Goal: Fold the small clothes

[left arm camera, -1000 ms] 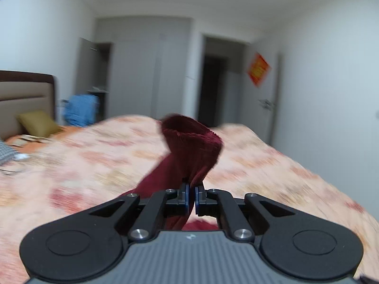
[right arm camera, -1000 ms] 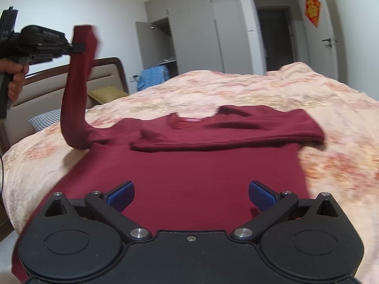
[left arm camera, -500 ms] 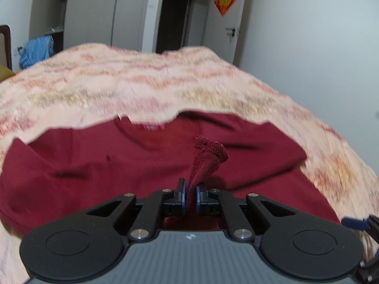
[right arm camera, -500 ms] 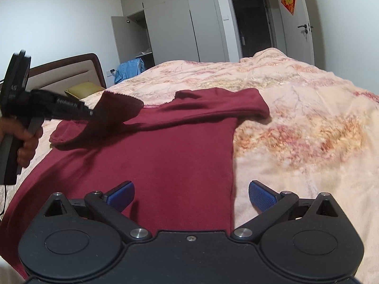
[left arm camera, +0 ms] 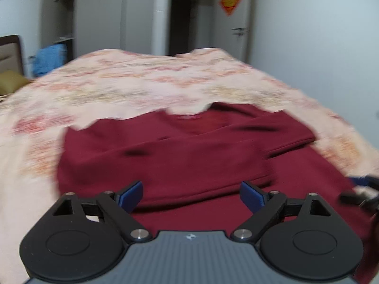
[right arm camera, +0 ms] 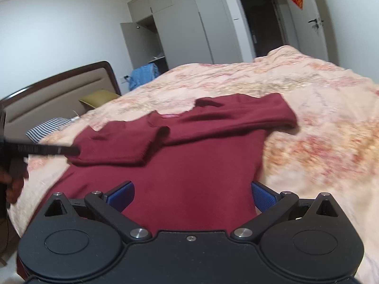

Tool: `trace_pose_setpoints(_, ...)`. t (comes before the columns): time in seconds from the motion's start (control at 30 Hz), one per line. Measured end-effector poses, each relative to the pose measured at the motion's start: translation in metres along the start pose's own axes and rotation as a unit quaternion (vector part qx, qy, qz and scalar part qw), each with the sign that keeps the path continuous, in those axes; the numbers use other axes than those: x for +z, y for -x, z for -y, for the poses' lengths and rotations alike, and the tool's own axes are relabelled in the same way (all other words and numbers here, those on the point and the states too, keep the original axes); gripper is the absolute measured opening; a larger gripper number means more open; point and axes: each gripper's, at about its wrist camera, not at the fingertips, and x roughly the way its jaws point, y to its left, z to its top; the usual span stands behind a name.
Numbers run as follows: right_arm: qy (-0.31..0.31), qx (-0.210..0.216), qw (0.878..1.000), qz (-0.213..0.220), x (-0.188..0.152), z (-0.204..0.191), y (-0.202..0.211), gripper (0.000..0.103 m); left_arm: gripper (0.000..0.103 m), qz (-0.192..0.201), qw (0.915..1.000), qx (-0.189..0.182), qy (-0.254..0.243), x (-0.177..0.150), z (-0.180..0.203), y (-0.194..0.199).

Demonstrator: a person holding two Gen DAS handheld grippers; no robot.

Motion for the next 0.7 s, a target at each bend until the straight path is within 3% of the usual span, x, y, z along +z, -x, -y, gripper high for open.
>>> trace_pose_setpoints(0.13, 0.010, 0.017, 1.000, -0.002, 0.017, -0.010, -0.019, 0.102, 0.095, -0.014, 0.9948, 0.101, -0.007, -0.016, -0.042, 0.004)
trace_pose_setpoints(0.23, 0.029, 0.028, 0.999, -0.002, 0.032, -0.019, -0.037, 0.095, 0.095, -0.015, 0.9894, 0.143, -0.024, -0.023, -0.069, -0.002)
trace_pose_setpoints(0.3, 0.049, 0.038, 0.998, 0.000, 0.044, -0.025, -0.050, 0.080, 0.094, -0.021, 0.9866, 0.156, -0.043, -0.026, -0.081, -0.011)
trace_pose_setpoints(0.5, 0.099, 0.053, 0.994, -0.016, 0.071, -0.048, -0.091, 0.079, 0.093, 0.007, 0.9778, 0.166, -0.128, -0.022, -0.088, -0.034)
trace_pose_setpoints(0.7, 0.106, 0.063, 0.991, -0.057, 0.084, -0.053, -0.133, 0.075, 0.079, 0.030, 0.9714, 0.169, -0.164, -0.025, -0.089, -0.044)
